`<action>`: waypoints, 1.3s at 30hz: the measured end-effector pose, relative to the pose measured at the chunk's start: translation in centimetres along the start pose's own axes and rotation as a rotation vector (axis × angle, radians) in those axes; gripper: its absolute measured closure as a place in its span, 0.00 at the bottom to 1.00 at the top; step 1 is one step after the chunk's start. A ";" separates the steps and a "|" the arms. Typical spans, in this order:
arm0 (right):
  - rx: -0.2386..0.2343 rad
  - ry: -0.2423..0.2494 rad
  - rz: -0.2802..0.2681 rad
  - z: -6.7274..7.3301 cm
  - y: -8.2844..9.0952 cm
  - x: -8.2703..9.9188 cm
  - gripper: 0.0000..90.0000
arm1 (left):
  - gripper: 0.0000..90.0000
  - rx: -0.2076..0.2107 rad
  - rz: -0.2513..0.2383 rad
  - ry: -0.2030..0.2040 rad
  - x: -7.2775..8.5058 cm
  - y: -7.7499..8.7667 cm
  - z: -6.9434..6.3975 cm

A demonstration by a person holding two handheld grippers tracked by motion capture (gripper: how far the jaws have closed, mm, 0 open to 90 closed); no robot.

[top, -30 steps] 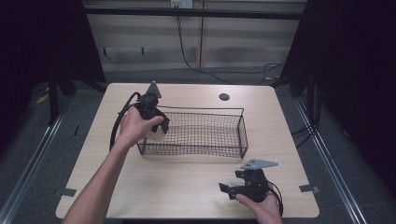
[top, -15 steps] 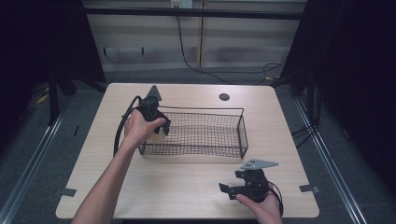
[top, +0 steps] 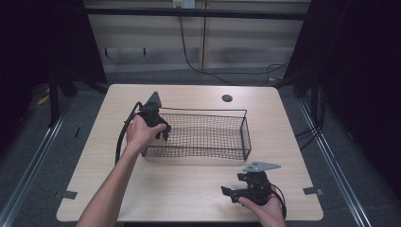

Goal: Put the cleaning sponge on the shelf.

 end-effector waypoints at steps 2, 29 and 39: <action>0.003 -0.002 -0.001 0.0 0.1 0.0 0.19 | 0.28 0.001 0.003 0.022 0.0 -0.3 0.2; -0.001 -0.004 0.003 0.0 0.1 0.0 0.19 | 0.26 -0.050 0.053 0.038 0.0 -2.5 -0.3; 0.000 -0.006 0.003 0.0 0.1 0.0 0.19 | 0.26 -0.047 0.059 0.034 0.0 -2.7 -0.2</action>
Point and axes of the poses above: each handheld gripper's, and its own axes: y roughly backward along the jaws, x roughly out of its underside, z roughly to its left, the point moved 2 cm from there along -y, roughly forward along the jaws, and after that the axes turned 12 degrees about -y, right-handed, at the moved point
